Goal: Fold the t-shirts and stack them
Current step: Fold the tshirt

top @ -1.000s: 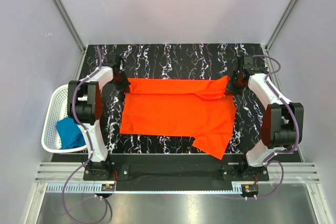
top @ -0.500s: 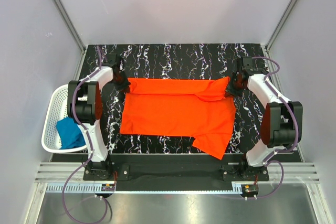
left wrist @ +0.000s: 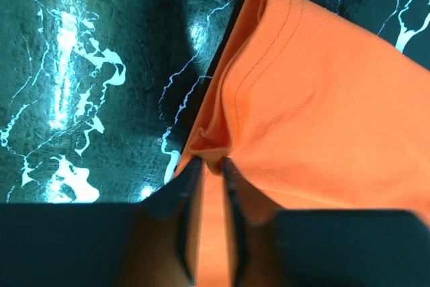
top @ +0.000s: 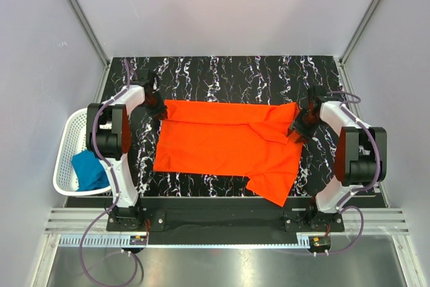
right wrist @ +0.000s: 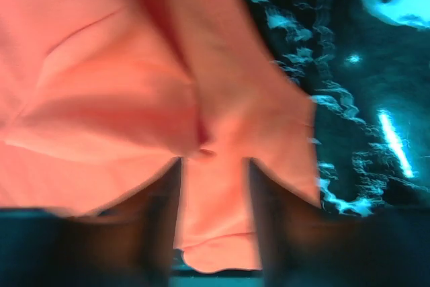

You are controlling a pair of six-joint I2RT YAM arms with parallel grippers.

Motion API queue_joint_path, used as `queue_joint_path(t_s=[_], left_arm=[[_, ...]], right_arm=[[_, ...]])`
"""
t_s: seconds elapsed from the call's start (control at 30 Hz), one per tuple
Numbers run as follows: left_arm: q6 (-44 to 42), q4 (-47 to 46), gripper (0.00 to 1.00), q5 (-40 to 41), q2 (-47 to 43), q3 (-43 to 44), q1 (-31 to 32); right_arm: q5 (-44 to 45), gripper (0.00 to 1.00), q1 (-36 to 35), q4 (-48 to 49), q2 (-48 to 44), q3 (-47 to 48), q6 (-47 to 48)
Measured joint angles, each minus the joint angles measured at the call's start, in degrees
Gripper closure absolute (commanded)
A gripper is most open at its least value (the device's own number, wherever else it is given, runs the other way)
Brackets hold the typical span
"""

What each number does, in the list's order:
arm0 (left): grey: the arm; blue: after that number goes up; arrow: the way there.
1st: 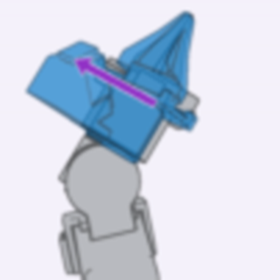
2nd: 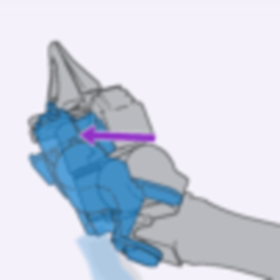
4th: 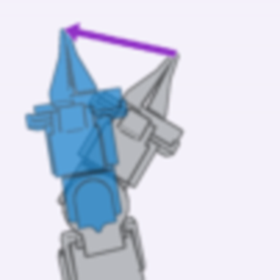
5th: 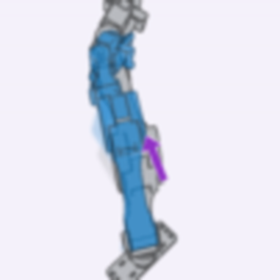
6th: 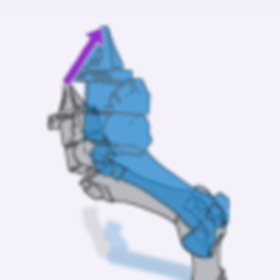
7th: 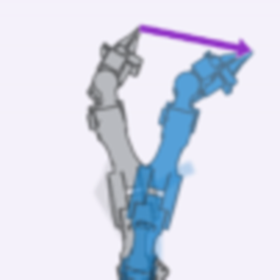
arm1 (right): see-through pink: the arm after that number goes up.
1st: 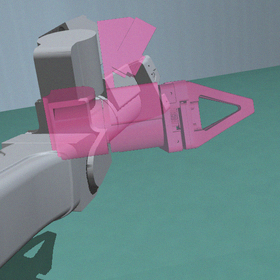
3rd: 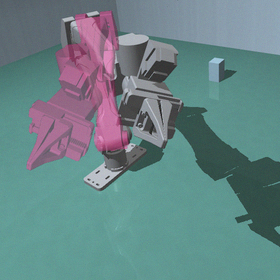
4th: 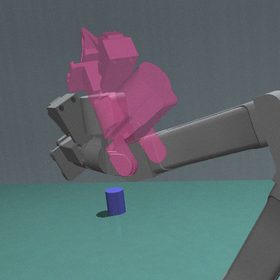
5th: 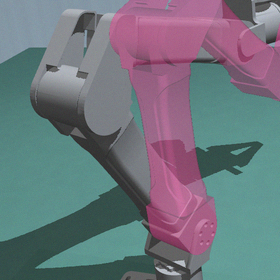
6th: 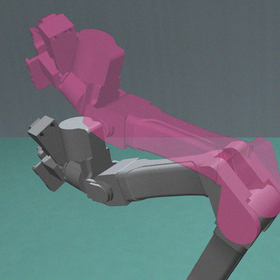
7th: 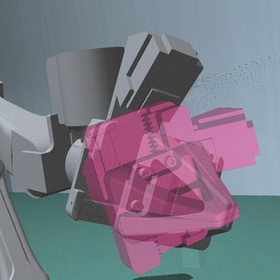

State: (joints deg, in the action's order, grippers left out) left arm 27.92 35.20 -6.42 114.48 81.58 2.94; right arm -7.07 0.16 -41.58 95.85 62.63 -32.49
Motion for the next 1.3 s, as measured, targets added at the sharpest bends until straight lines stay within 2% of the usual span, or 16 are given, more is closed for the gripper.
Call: queue_joint_path(t_s=[0.03, 0.07, 0.13, 0.2, 0.3, 0.43, 0.57, 0.8, 0.83, 0.9, 0.93, 1.03, 1.07, 1.17, 1.3], left_arm=[[0.02, 0.28, 0.68, 0.02, -0.09, 0.0, 0.0], [0.11, 0.72, 0.64, 0.07, -0.22, 0.0, 0.0], [0.2, 2.08, 0.63, 0.04, -1.07, 0.0, 0.0], [0.35, 2.78, 0.63, -0.02, -2.43, 0.09, 0.0], [0.48, 3.69, 0.68, -0.33, -3.06, 2.6, 0.0], [0.42, 3.89, 0.71, -1.86, -1.68, 8.2, 0.0], [0.17, 2.91, 0.74, -2.86, 1.27, 11.98, 0.0], [0.13, 2.69, 0.75, -4.26, 7.82, 12.33, 0.0], [0.13, 2.71, 0.75, -4.35, 8.44, 12.33, 0.0], [0.28, 2.69, 0.75, -4.66, 9.53, 12.33, 0.0], [0.33, 2.67, 0.75, -4.98, 9.55, 12.41, -0.02], [0.46, 2.64, 0.74, -5.27, 9.81, 12.61, -0.13], [0.46, 2.71, 0.74, -5.38, 9.88, 12.76, -0.17], [0.46, 2.67, 0.74, -5.42, 10.27, 13.35, -0.17], [0.46, 2.6, 0.73, -5.38, 10.27, 13.35, -0.17]], right_arm=[[-0.04, 0.27, 1.03, -0.9, -0.04, 0.02, 0.11], [-0.02, 0.22, 1.92, -1.46, -0.44, 0.11, 0.63], [0.13, 0.18, 3.5, -2.01, -1.29, 1.4, 3.1], [0.35, 0.19, 3.87, -2.93, -0.42, 6.16, 5.73], [0.02, 0.28, 4.2, -2.21, 4.68, 16.65, 8.13], [-0.24, 0.31, 4.59, -0.09, 12.37, 25.68, 9.73], [-1.77, 0.36, 5.07, -0.09, 17.81, 29.33, 10.05], [-4.22, 0.46, 5.16, -0.28, 23.63, 31.12, 9.49], [-4.5, 0.52, 5.16, -0.35, 24.22, 31.41, 9.38], [-4.68, 0.56, 5.27, -0.24, 25.38, 32.17, 9.16], [-4.7, 0.63, 5.27, -0.26, 25.81, 32.52, 8.98], [-4.46, 0.77, 5.33, -0.22, 26.16, 32.76, 8.68], [-4.37, 0.86, 5.42, -0.04, 26.16, 32.76, 8.5], [-3.58, 0.97, 5.92, 0.83, 26.16, 32.57, 8.04], [-1.57, 0.97, 6.97, 1.75, 26.16, 32.46, 7.19]])
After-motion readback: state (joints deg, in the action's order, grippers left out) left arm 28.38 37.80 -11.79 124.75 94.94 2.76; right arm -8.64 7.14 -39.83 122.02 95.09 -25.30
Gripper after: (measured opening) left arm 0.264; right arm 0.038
